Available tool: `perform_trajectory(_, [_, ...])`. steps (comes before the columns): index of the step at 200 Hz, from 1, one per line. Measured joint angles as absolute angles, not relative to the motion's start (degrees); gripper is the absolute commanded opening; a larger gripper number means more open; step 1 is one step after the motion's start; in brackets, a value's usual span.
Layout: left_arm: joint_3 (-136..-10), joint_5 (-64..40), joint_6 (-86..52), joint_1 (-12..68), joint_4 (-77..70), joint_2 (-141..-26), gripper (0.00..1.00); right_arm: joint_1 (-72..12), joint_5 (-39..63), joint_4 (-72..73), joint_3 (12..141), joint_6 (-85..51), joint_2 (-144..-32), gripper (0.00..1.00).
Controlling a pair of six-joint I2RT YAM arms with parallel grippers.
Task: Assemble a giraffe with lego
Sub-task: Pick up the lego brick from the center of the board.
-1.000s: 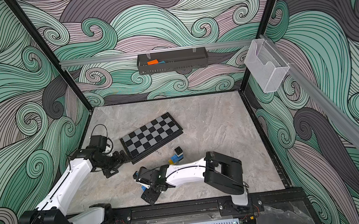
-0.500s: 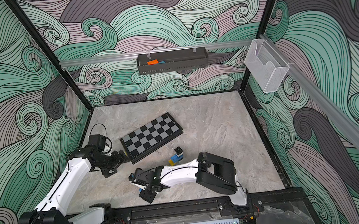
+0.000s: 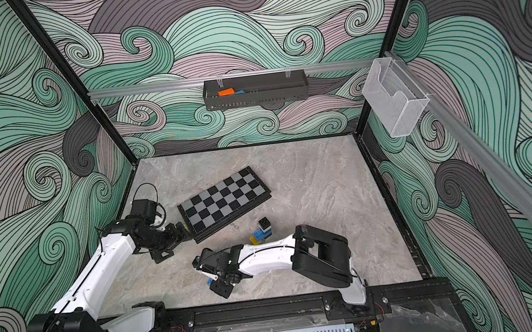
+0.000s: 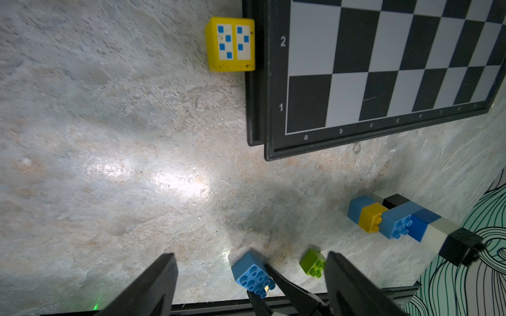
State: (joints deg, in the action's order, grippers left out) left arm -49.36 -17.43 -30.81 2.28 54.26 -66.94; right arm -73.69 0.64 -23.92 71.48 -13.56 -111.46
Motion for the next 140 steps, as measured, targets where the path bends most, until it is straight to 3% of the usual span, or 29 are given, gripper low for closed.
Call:
perform_trajectory(35, [-49.4, -18.5, -29.9, 2.3, 54.0, -66.9, 0.88, -72.1, -0.8, -31.7, 71.5, -9.6, -102.9, 0.15])
perform_trajectory(78, [-49.4, -21.5, -28.2, 3.9, 51.5, -67.0, 0.88, -63.3, -1.9, -44.5, 76.5, -4.1, -84.8, 0.17])
perform_trajectory(120, [-51.6, -20.5, -30.0, 16.1, 47.0, -71.7, 0.87, -53.3, -4.7, -56.2, 81.7, -1.4, -75.8, 0.18])
perform_trajectory(140, [-53.4, -19.6, -33.1, 22.6, 43.9, -75.7, 0.81, -47.2, -5.5, -60.4, 80.9, -1.5, -73.6, 0.18])
